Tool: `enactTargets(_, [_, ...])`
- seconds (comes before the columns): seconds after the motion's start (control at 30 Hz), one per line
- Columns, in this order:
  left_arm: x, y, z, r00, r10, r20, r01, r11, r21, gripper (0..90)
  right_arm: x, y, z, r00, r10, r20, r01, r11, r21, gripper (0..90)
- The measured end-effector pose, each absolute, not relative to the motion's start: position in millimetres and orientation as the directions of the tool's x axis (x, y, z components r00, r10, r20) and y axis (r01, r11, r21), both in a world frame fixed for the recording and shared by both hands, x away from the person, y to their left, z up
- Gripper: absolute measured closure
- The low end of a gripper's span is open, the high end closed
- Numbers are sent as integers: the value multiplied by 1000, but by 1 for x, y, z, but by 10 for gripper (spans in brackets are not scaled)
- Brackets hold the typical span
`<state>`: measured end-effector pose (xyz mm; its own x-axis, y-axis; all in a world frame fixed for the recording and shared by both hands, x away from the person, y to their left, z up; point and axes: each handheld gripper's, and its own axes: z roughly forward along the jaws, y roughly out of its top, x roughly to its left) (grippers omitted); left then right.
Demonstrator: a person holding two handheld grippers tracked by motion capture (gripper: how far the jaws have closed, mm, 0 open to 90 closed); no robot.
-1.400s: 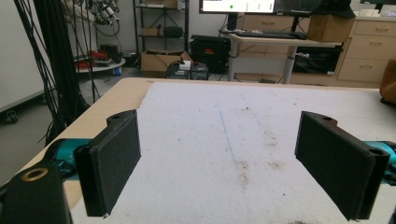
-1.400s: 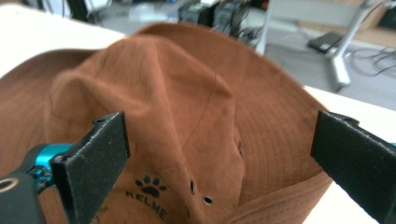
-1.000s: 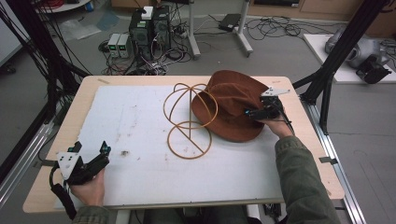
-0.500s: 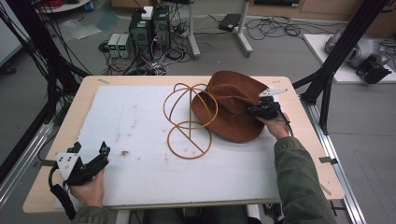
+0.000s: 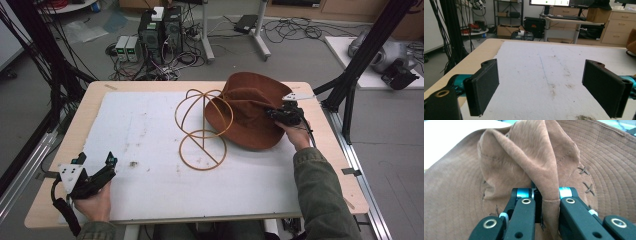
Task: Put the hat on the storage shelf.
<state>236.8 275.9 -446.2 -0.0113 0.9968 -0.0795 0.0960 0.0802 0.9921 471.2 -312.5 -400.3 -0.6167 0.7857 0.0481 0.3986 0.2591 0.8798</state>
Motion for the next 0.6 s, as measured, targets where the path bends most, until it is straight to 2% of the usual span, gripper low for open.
enactTargets(0.3, [238, 277, -447, -6, 995, -98, 93, 98, 991, 144, 453, -320, -375, -544, 836, 70, 339, 142, 930, 886])
enactTargets(0.37, [239, 276, -447, 4, 994, -110, 95, 109, 990, 143, 446, -323, -369, -524, 846, 100, 309, 79, 948, 886])
enactTargets(0.6, [241, 275, -448, 10, 992, -125, 97, 123, 988, 144, 432, -323, -353, -482, 868, 122, 221, -14, 975, 886])
